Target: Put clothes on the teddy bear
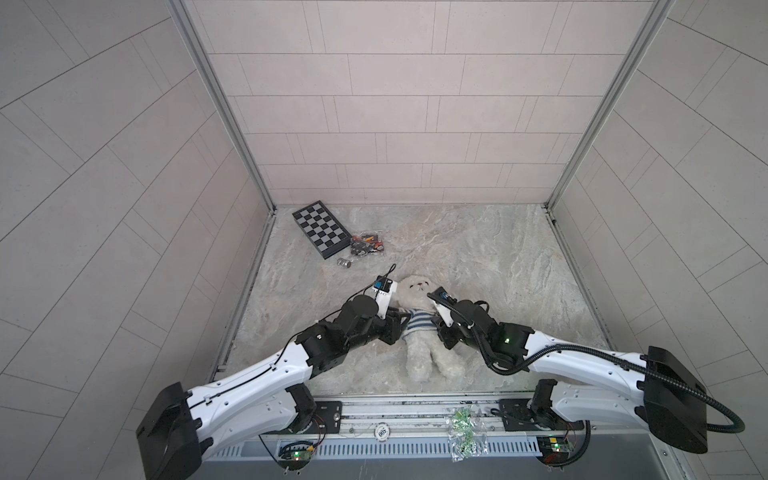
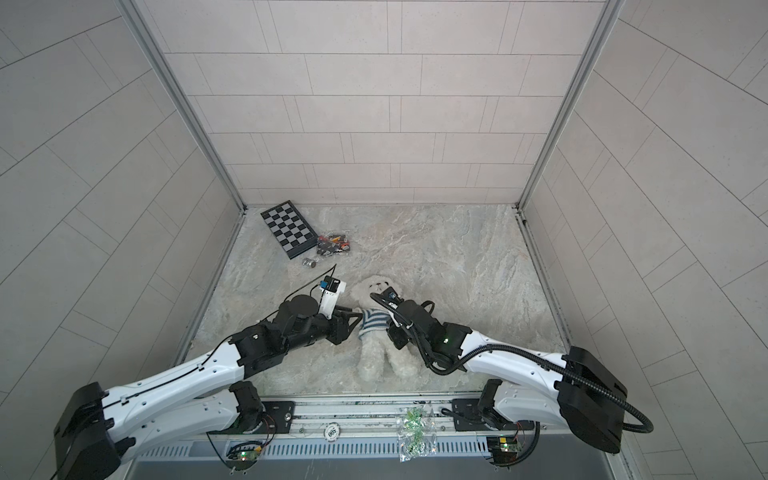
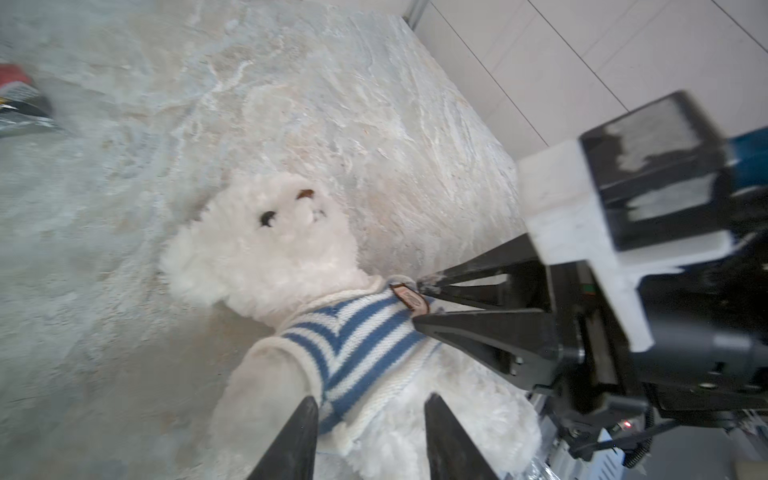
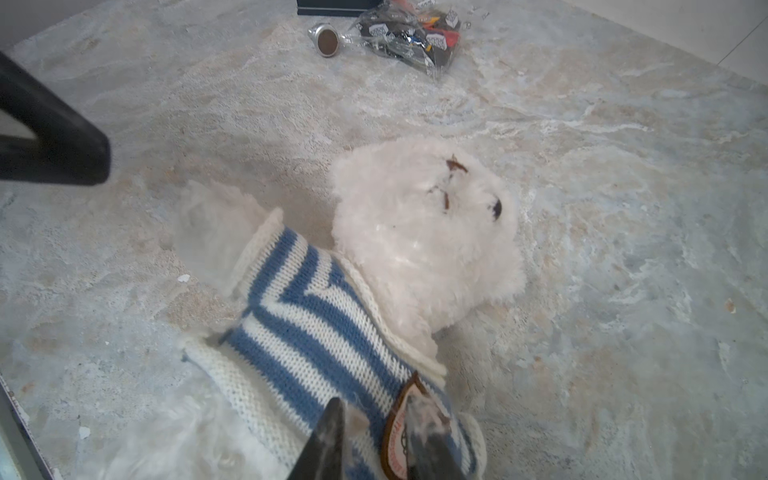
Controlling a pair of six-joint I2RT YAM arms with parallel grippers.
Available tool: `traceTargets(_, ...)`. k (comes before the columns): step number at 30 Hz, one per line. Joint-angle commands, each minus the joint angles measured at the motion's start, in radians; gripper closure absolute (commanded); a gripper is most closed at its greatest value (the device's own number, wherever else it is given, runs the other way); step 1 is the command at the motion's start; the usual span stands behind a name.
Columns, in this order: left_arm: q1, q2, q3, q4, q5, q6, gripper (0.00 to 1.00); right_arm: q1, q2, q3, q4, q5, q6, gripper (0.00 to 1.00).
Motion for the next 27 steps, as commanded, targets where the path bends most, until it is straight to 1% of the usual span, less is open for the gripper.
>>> traceTargets(1,-0.020,0.070,0.015,0.055,0.024,-0.029,0.56,0.004,-0.050,-0.027,0.008,0.038,0.038,0.73)
traceTargets(5,-0.049,0.171,0.017,0.113,0.037,-0.048,0.56,0.001,-0.072,-0.061,0.018,0.036,0.050,0.73)
traceTargets(8,-0.048,0.222,-0.010,0.164,0.045,-0.075,0.57,0.001,-0.061,-0.070,0.021,0.028,0.056,0.74)
traceTargets(11,-0.040,0.254,-0.013,0.154,0.029,-0.066,0.58,0.005,-0.052,-0.077,0.039,-0.006,0.059,0.74)
traceTargets(13,-0.012,0.261,-0.024,0.157,0.037,-0.069,0.59,0.017,-0.041,-0.070,0.047,-0.026,0.062,0.74)
traceTargets(16,0.061,0.253,-0.060,0.189,0.088,-0.074,0.60,0.036,-0.015,-0.078,0.120,-0.075,0.079,0.74)
traceTargets(19,0.111,0.243,-0.066,0.159,0.093,-0.036,0.60,0.054,0.024,-0.078,0.187,-0.112,0.108,0.75)
traceTargets(21,0.135,0.248,-0.066,0.154,0.102,-0.020,0.60,0.055,0.033,-0.073,0.202,-0.123,0.136,0.75)
traceTargets(24,0.145,0.253,-0.061,0.155,0.105,-0.009,0.60,0.055,-0.015,-0.086,0.206,-0.101,0.123,0.75)
traceTargets(27,0.147,0.266,-0.056,0.155,0.102,0.002,0.60,0.042,-0.101,-0.087,0.114,-0.016,0.106,0.75)
